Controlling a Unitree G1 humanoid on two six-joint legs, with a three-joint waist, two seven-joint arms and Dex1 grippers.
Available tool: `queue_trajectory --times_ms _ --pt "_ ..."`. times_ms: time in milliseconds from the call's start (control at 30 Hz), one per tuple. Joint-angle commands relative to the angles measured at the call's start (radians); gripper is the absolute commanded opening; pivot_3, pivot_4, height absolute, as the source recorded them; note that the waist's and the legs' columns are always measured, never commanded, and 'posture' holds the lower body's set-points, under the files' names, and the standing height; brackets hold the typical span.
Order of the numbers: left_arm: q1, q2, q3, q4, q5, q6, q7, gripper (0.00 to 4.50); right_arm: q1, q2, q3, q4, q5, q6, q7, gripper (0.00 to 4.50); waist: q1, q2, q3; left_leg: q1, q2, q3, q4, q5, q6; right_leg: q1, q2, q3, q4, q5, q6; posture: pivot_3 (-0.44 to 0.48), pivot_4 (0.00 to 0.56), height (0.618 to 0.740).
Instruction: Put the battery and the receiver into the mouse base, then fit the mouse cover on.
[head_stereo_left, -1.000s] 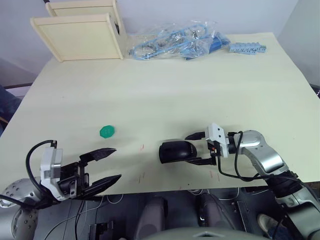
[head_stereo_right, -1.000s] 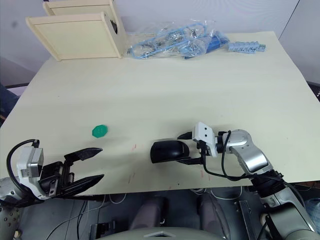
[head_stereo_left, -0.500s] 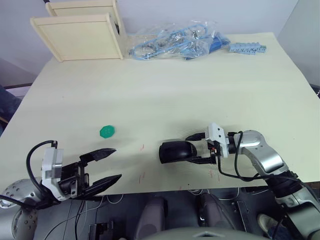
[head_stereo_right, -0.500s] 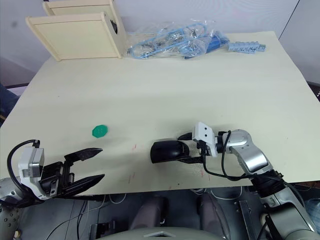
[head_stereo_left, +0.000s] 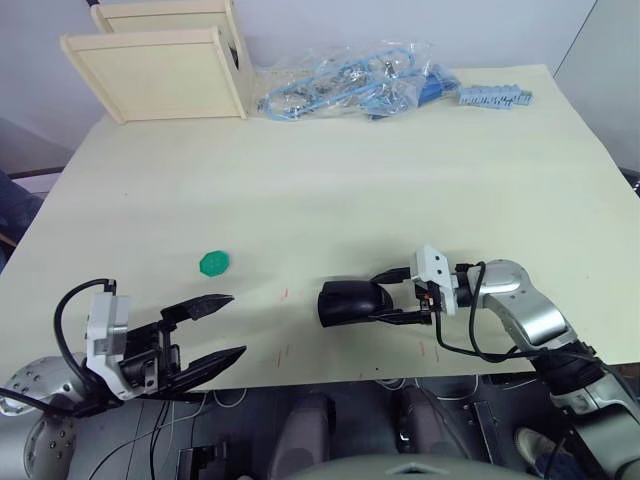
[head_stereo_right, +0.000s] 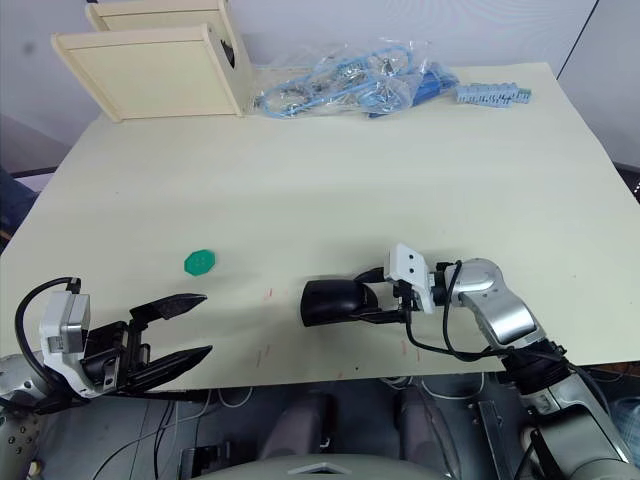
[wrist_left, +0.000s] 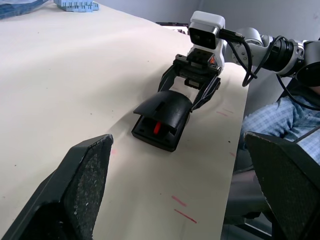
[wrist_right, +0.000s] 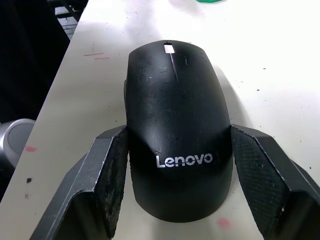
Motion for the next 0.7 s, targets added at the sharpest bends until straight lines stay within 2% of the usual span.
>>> queue_trajectory --times_ms 33,267,700 --pt "0.007 0.012 0.007 -0.034 -0.004 0.003 0.006 4.50 -0.031 -0.014 -0.012 -0.091 0.002 0.018 0.003 3.08 0.000 0.000 0.000 0.000 0.000 0.000 0.000 0.000 0.000 0.000 0.000 0.000 0.000 0.000 0.000 0.000 0.150 0.740" --pt "0.012 0.014 0.008 -0.041 -0.001 0.009 0.012 4.50 -0.060 -0.049 0.020 -0.204 -0.056 0.116 -0.041 3.08 0.000 0.000 0.000 0.000 0.000 0.000 0.000 0.000 0.000 0.000 0.000 0.000 0.000 0.000 0.000 0.000 0.150 0.740" --pt "0.010 0.021 0.008 -0.036 0.007 0.012 0.011 4.50 -0.152 -0.102 0.073 -0.429 -0.053 0.467 -0.082 3.08 0.000 0.000 0.000 0.000 0.000 -0.001 0.000 0.000 0.000 0.000 0.000 -0.001 0.000 0.000 0.000 0.000 0.150 0.740"
